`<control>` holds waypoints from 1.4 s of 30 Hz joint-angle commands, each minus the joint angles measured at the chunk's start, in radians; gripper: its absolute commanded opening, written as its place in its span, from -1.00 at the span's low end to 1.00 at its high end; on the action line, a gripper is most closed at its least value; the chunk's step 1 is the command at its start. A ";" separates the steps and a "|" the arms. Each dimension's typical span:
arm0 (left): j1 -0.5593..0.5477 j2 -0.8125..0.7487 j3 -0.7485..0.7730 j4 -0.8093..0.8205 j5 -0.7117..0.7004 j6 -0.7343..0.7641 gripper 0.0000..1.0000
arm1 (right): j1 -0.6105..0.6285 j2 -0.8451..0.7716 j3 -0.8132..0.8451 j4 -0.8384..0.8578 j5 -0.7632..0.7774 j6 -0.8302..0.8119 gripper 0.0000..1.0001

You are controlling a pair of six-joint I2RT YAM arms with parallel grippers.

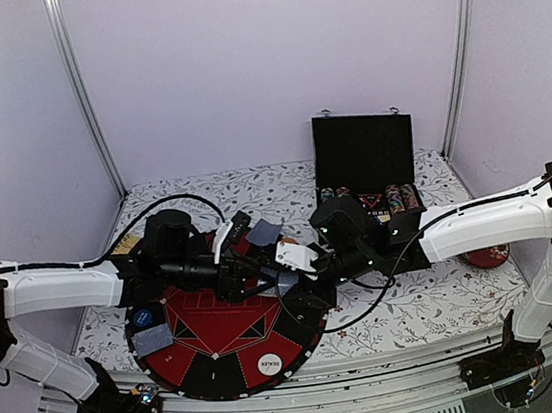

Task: Distribute texas hold em gaming equipment
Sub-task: Pass from the right arm to the left, then pass from the left arm to the right

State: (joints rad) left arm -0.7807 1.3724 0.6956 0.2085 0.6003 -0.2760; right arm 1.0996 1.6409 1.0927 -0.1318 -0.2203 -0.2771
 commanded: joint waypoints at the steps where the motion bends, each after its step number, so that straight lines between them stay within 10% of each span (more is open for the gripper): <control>1: -0.007 0.036 0.041 0.056 0.074 -0.034 0.16 | 0.005 -0.021 0.037 0.001 -0.007 -0.021 -0.27; 9: -0.015 0.023 0.008 0.112 0.163 -0.102 -0.95 | 0.005 -0.025 0.038 -0.013 0.005 -0.051 -0.26; 12: -0.017 0.011 -0.023 0.149 0.187 -0.159 -1.00 | 0.005 -0.034 0.041 -0.012 0.013 -0.068 -0.19; 18: -0.010 -0.041 -0.063 0.180 0.100 -0.278 -1.00 | 0.009 -0.052 0.034 -0.021 0.133 -0.124 0.99; 32: 0.015 -0.050 -0.029 0.113 0.112 -0.333 -1.00 | 0.080 0.003 0.050 -0.009 0.315 -0.305 0.94; 42: 0.022 -0.031 -0.031 0.097 0.191 -0.319 -0.87 | 0.080 0.039 0.099 -0.060 0.327 -0.266 0.13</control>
State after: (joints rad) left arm -0.7532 1.3315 0.6415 0.3000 0.6991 -0.5949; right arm 1.1812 1.6638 1.1580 -0.1814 0.0746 -0.5579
